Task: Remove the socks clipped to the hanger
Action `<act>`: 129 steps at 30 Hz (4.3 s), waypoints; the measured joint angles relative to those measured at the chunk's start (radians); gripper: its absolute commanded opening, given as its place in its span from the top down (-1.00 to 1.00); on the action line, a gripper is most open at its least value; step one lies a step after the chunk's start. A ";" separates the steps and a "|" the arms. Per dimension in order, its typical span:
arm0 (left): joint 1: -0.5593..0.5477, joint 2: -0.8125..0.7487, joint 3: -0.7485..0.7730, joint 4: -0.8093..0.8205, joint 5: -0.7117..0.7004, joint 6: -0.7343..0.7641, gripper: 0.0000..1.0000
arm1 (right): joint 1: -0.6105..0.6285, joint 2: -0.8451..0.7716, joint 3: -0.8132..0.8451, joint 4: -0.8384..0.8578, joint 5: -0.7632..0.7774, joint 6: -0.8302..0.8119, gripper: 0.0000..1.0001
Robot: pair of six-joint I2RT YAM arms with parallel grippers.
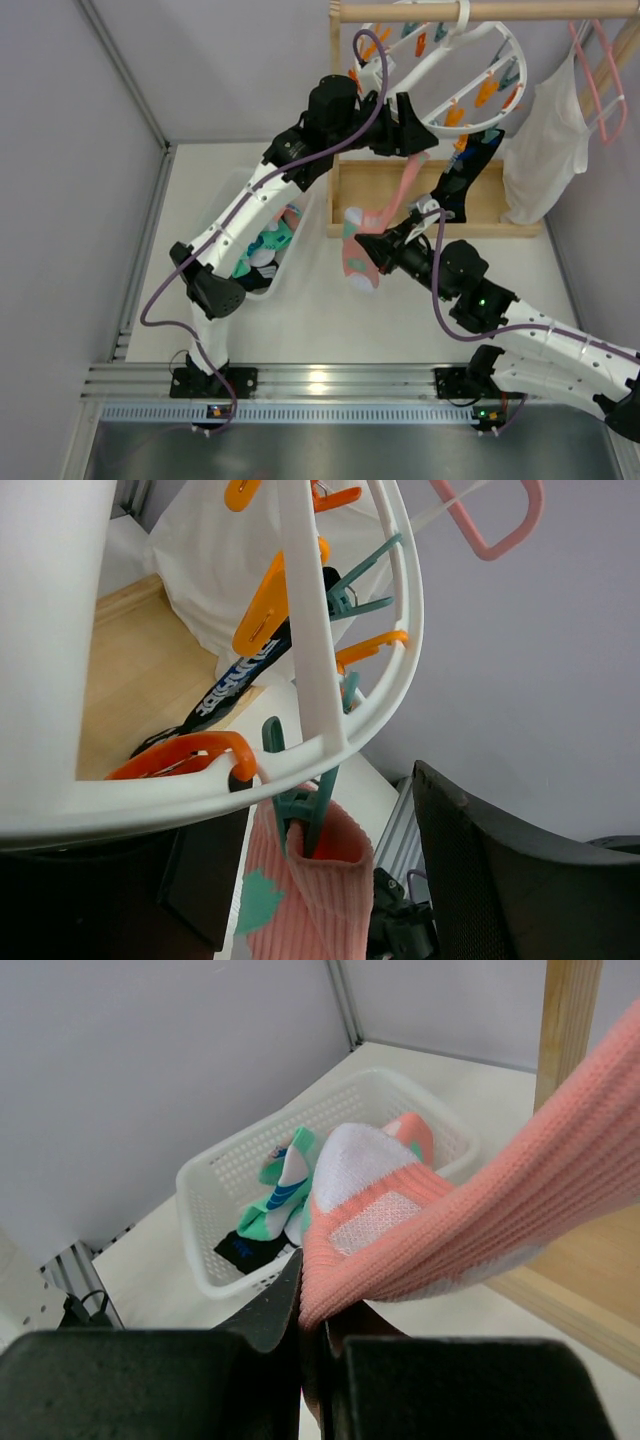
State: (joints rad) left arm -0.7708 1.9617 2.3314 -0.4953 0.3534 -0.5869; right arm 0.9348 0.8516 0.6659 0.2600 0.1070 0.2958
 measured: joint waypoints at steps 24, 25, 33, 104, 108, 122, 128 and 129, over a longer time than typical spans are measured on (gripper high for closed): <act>0.002 0.053 -0.016 0.069 0.006 -0.056 0.21 | -0.058 -0.001 -0.005 0.002 -0.130 -0.004 1.00; 0.002 0.053 -0.018 0.069 0.002 -0.055 0.34 | -0.063 -0.001 -0.007 0.002 -0.139 -0.004 1.00; 0.001 0.057 -0.019 0.086 -0.019 -0.043 1.00 | -0.082 -0.011 -0.039 0.000 -0.208 -0.003 1.00; 0.510 -0.925 -0.697 -0.475 -0.839 0.086 -0.97 | -0.026 1.281 1.117 -0.245 -0.386 0.261 -0.99; 0.510 -0.926 -0.666 -0.474 -0.809 0.084 -0.97 | -0.038 1.088 1.030 -0.247 -0.354 0.243 -0.99; 0.494 -0.909 -0.850 -0.351 -0.357 0.029 -0.97 | -0.283 0.113 0.216 -0.376 -0.162 0.114 -0.99; 0.357 -0.856 -0.864 -0.317 -0.344 0.007 -0.97 | -0.530 -0.192 0.043 -0.504 -0.063 0.126 -0.99; 0.325 -0.847 -0.864 -0.312 -0.350 0.005 -0.97 | -0.566 -0.203 0.032 -0.512 -0.060 0.126 -0.99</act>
State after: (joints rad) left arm -0.4461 1.1145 1.4677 -0.8070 0.0036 -0.5816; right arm 0.3691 0.6491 0.6983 -0.2516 0.0475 0.4213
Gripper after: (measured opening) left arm 0.985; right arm 0.992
